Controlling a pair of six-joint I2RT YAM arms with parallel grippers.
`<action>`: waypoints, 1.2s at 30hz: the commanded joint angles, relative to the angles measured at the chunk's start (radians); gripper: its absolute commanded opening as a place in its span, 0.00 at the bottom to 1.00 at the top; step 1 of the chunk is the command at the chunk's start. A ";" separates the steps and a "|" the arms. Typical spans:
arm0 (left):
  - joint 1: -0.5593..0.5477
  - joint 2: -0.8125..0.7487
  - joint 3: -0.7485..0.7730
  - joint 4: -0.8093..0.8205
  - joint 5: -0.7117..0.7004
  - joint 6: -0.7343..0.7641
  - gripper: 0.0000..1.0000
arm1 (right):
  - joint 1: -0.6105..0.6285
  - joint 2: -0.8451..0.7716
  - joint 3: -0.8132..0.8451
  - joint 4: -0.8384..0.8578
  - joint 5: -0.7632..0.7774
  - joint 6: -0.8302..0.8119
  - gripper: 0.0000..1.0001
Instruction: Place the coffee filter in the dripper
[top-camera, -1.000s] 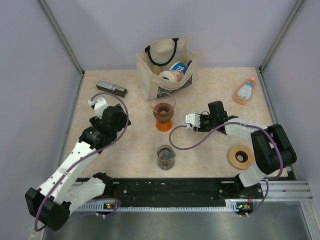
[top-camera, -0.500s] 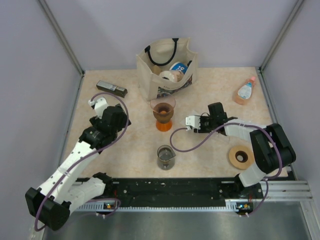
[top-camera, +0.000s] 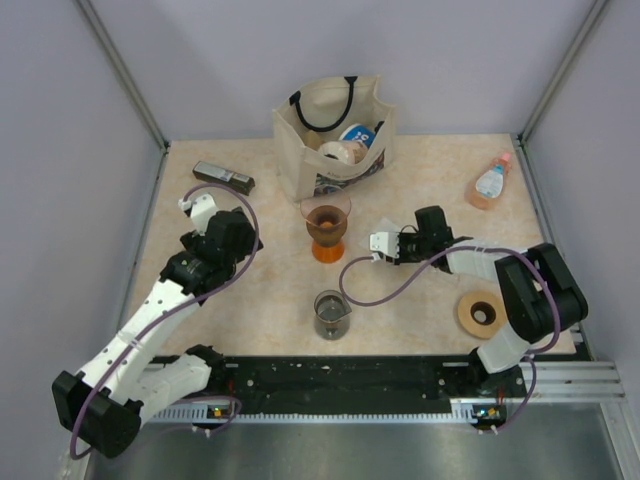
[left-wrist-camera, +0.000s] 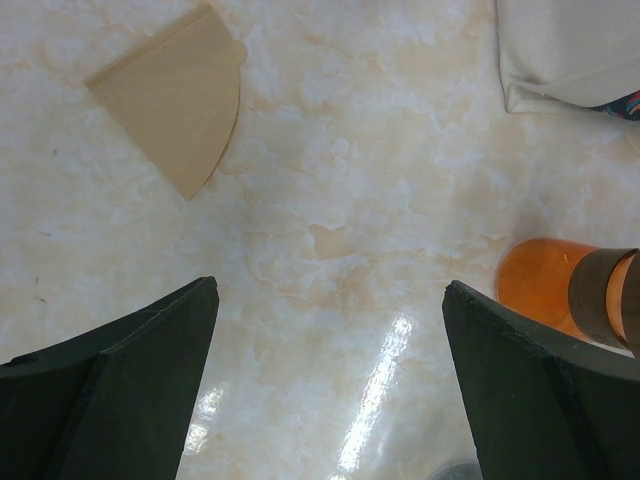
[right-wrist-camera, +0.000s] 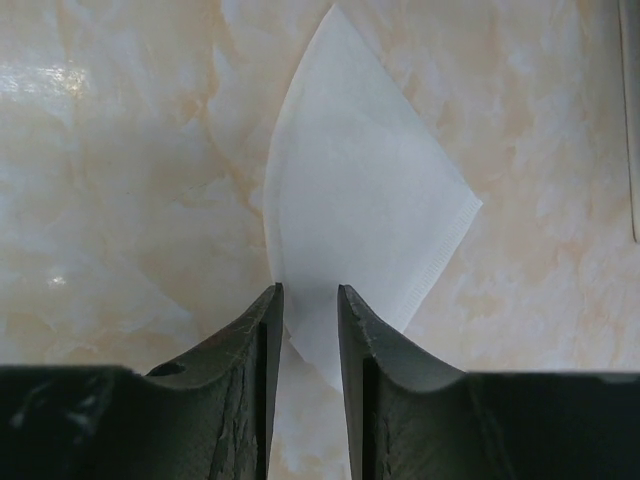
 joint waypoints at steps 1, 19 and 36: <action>0.003 -0.002 0.041 0.011 -0.011 0.012 0.99 | 0.014 0.016 -0.009 0.007 -0.019 -0.012 0.24; 0.002 -0.017 0.047 0.019 -0.011 0.010 0.99 | 0.014 -0.068 0.054 0.038 -0.050 0.153 0.00; 0.003 -0.114 0.047 0.086 0.055 0.062 0.99 | 0.005 -0.286 0.120 0.239 0.135 0.420 0.00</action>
